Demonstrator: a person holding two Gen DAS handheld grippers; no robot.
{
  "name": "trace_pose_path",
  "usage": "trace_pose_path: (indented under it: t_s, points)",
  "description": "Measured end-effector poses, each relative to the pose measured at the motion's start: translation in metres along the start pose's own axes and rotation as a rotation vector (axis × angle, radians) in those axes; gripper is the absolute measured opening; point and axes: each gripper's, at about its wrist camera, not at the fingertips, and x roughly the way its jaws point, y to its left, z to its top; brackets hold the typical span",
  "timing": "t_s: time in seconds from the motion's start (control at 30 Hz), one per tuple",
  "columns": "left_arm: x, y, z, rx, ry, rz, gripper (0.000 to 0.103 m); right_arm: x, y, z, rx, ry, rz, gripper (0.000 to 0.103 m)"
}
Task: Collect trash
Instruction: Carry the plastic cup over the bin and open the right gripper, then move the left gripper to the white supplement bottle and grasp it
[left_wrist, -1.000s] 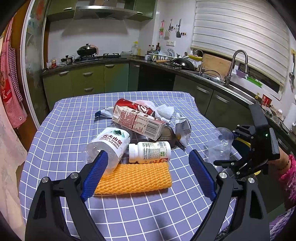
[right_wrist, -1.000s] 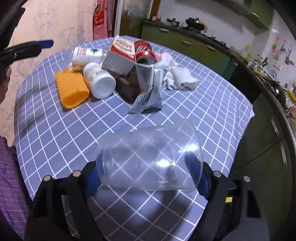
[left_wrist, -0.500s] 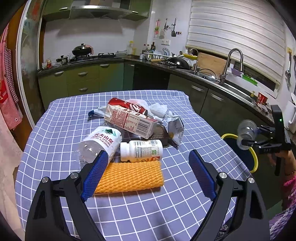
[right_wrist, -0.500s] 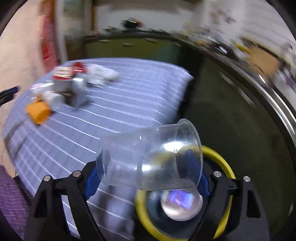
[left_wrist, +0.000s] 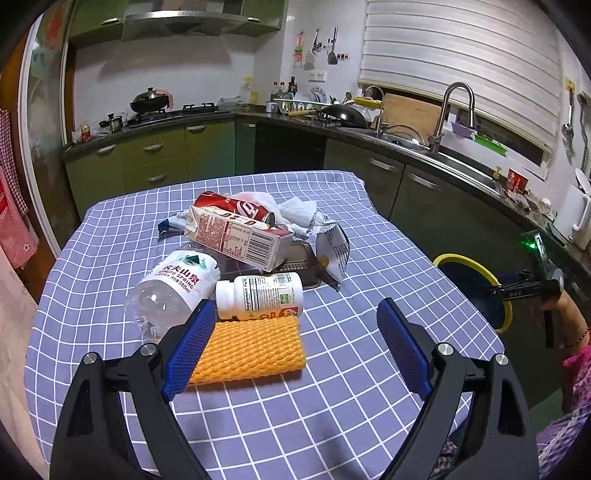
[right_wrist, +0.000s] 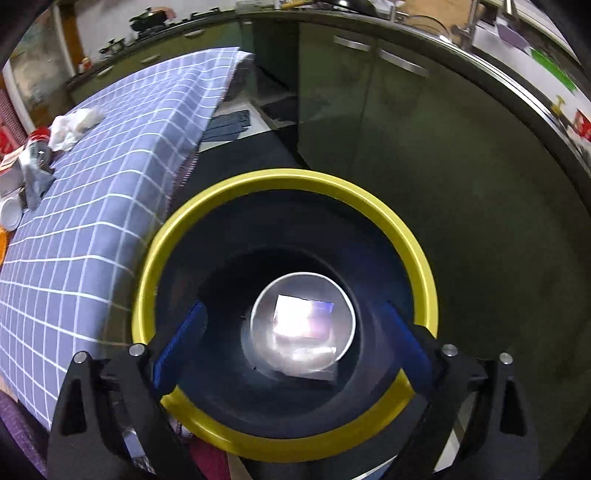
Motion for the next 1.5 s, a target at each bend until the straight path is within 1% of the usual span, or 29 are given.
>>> trace_pose_path:
  t_s: [0.17,0.27,0.37,0.53,0.63,0.73,0.8,0.9,0.97,1.07,1.1,1.23,1.4,1.47,1.5]
  points:
    - [0.005,0.005,-0.001,-0.009,0.020,0.000,0.088,-0.010,0.003,-0.005,0.022,-0.022,0.008,0.090]
    - [0.008,0.014,-0.001,-0.025,0.027,0.023,0.088,-0.014,0.010,-0.006,0.019,-0.030,0.012,0.090]
    - [0.010,0.026,0.001,-0.046,0.031,0.047,0.088,-0.017,0.021,-0.007,0.001,-0.040,0.036,0.090]
    - [0.016,0.040,0.010,-0.014,0.027,0.105,0.088,-0.020,0.035,-0.006,-0.028,-0.043,0.058,0.090]
    - [0.022,0.050,0.014,-0.010,0.032,0.114,0.088,-0.020,0.040,-0.006,-0.032,-0.042,0.070,0.090]
    - [0.032,0.057,0.023,-0.003,0.057,0.089,0.088,-0.020,0.046,-0.006,-0.037,-0.037,0.073,0.090]
    - [0.042,0.059,0.033,-0.009,0.085,0.050,0.088,-0.021,0.048,-0.005,-0.038,-0.038,0.073,0.090]
    - [0.057,0.055,0.052,-0.016,0.127,-0.013,0.088,-0.023,0.049,-0.005,-0.036,-0.044,0.085,0.090]
    - [0.065,0.048,0.062,0.001,0.132,-0.038,0.088,-0.023,0.051,-0.006,-0.037,-0.044,0.094,0.090]
    - [0.084,0.037,0.075,0.049,0.140,-0.037,0.089,-0.021,0.052,-0.006,-0.038,-0.040,0.097,0.090]
    - [0.088,0.035,0.076,0.064,0.141,-0.040,0.091,-0.021,0.051,-0.007,-0.038,-0.040,0.100,0.090]
    - [0.099,0.020,0.074,0.120,0.160,-0.023,0.091,-0.021,0.049,-0.007,-0.033,-0.043,0.106,0.090]
    - [0.102,0.015,0.067,0.044,0.220,-0.008,0.091,-0.018,0.047,-0.006,-0.023,-0.042,0.116,0.090]
    - [0.102,0.011,0.063,0.038,0.240,-0.003,0.091,-0.017,0.048,-0.004,-0.026,-0.042,0.124,0.090]
    - [0.100,0.006,0.061,0.050,0.253,-0.008,0.091,-0.017,0.049,-0.004,-0.028,-0.043,0.129,0.090]
